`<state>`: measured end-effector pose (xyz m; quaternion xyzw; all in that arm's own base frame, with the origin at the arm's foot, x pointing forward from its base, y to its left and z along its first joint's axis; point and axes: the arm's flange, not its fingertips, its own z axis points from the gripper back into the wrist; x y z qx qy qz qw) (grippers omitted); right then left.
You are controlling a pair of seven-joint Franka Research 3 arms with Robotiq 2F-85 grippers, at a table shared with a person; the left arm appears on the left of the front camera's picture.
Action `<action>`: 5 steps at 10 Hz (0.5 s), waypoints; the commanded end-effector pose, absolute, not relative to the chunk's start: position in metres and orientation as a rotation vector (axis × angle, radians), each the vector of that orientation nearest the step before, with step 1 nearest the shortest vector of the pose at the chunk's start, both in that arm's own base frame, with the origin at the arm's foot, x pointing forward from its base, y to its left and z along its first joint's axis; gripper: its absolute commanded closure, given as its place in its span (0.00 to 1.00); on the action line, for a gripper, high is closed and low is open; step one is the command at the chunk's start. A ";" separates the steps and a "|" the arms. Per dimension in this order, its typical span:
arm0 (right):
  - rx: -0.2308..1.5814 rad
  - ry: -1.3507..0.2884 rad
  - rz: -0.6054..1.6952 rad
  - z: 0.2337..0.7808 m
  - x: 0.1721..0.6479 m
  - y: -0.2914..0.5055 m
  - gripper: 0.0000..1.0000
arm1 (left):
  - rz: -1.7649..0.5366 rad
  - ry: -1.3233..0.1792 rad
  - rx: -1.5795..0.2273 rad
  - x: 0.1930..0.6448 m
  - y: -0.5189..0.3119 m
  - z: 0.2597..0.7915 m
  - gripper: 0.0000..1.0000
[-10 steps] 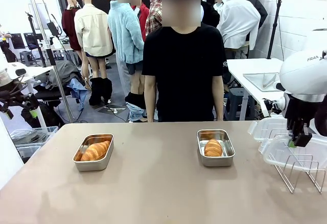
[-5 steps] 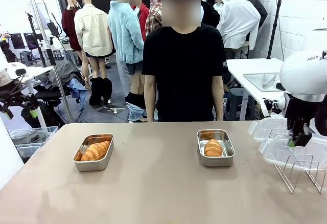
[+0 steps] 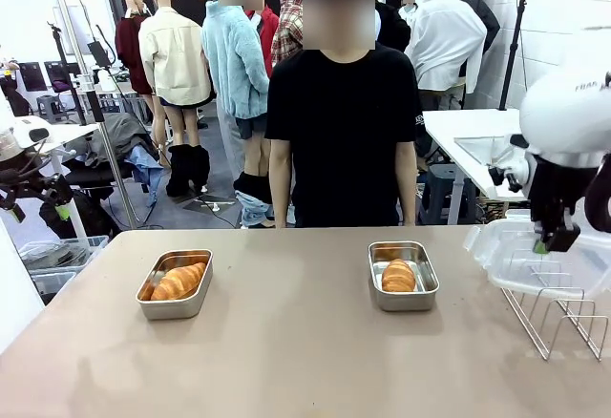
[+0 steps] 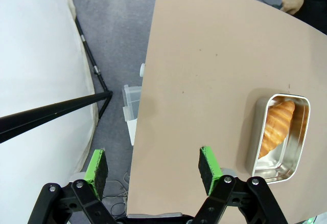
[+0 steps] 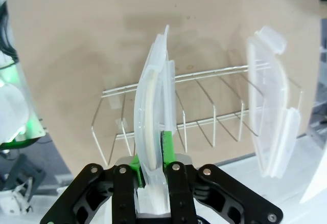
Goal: Place the bread in airtight containers.
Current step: Release when the human grabs the Airtight Container lid.
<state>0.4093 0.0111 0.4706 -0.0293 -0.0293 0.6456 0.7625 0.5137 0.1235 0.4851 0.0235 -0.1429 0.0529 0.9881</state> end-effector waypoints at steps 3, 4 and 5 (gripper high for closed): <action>-0.120 -0.086 1.420 0.587 0.419 0.041 1.00 | 0.114 -0.288 0.057 0.514 0.123 0.487 0.08; -0.088 -0.130 1.383 0.609 0.439 0.053 1.00 | 0.114 -0.288 0.057 0.514 0.123 0.487 0.08; -0.039 -0.193 1.306 0.630 0.470 0.065 1.00 | 0.114 -0.288 0.057 0.514 0.123 0.487 0.08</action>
